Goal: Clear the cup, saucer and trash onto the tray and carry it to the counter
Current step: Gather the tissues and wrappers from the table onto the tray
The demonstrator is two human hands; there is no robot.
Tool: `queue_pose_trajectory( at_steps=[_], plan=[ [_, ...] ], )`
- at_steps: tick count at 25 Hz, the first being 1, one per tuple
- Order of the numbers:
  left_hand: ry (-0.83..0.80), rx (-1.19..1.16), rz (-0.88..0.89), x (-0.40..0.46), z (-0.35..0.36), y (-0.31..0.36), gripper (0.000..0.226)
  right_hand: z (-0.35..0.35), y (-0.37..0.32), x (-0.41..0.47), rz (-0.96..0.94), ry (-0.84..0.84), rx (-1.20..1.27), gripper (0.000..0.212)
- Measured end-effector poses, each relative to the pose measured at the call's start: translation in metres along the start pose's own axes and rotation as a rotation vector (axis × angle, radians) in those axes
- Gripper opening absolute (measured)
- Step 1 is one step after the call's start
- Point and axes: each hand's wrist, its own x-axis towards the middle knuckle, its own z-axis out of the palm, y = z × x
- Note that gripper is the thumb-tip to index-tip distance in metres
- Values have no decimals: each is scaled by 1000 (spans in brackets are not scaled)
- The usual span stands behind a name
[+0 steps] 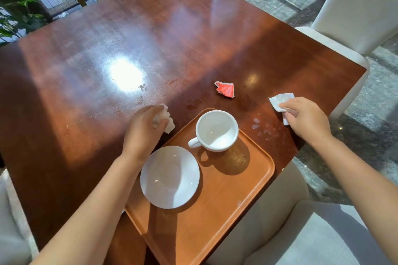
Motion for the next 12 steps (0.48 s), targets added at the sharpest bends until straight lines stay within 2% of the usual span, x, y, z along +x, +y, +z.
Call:
queue_pose_trajectory(
  at_steps=[3,7,10,12],
  plan=[
    [118,-20,213,-55,-4,19,34,-10,-20,-37,-90,0,100,28],
    [-79,-38,326,-135,27,43,45,-12,-55,-101,-343,-60,11,33],
    [-221,16,329,-152,49,48,47,2,-68,-122,-479,-113,-111,35],
    [-261,-25,321,-152,56,49,40,13,-70,-126,-508,-125,-177,33]
  ],
)
